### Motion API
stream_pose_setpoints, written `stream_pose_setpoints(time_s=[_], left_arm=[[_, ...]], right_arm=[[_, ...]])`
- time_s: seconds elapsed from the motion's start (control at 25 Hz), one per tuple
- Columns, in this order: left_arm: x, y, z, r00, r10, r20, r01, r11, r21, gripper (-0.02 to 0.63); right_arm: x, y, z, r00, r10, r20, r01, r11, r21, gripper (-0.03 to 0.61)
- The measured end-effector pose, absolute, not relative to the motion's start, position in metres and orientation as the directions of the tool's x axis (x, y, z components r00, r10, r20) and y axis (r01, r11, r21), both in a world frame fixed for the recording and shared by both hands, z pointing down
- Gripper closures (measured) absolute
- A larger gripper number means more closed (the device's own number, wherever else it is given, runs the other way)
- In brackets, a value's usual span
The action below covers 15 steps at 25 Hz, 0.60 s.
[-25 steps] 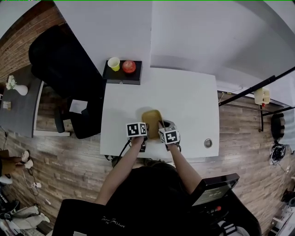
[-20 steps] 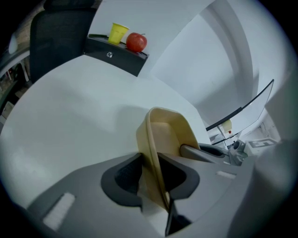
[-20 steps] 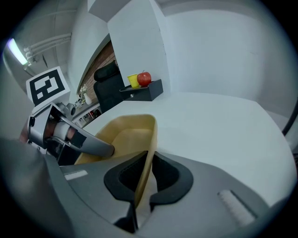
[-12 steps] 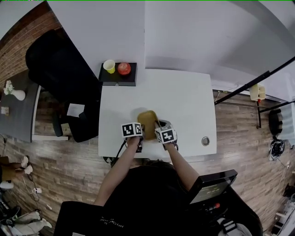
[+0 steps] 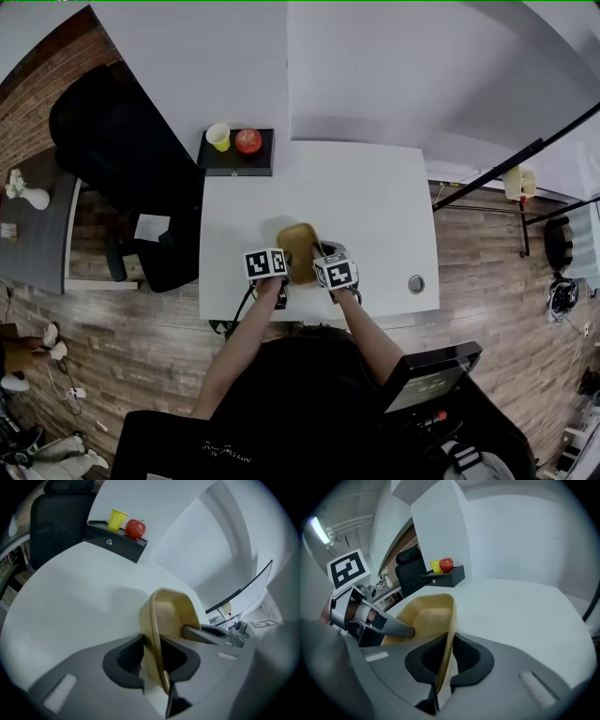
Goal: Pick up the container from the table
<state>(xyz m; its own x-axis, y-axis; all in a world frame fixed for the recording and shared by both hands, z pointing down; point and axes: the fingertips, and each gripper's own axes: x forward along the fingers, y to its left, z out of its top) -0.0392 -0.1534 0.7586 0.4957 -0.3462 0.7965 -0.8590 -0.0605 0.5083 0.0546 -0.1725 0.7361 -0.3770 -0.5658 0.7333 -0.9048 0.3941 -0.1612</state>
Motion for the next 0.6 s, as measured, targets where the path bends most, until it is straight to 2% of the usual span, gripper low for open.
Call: stream_pose_setpoints(time_s=[0.6], left_arm=[[-0.038, -0.166, 0.741, 0.473, -0.384, 0.793, -0.879, -0.150, 0.452, 0.535]], right_arm=[[0.056, -0.181, 0.721, -0.379, -0.599, 0.705, -0.910, 0.378, -0.167, 0.546]])
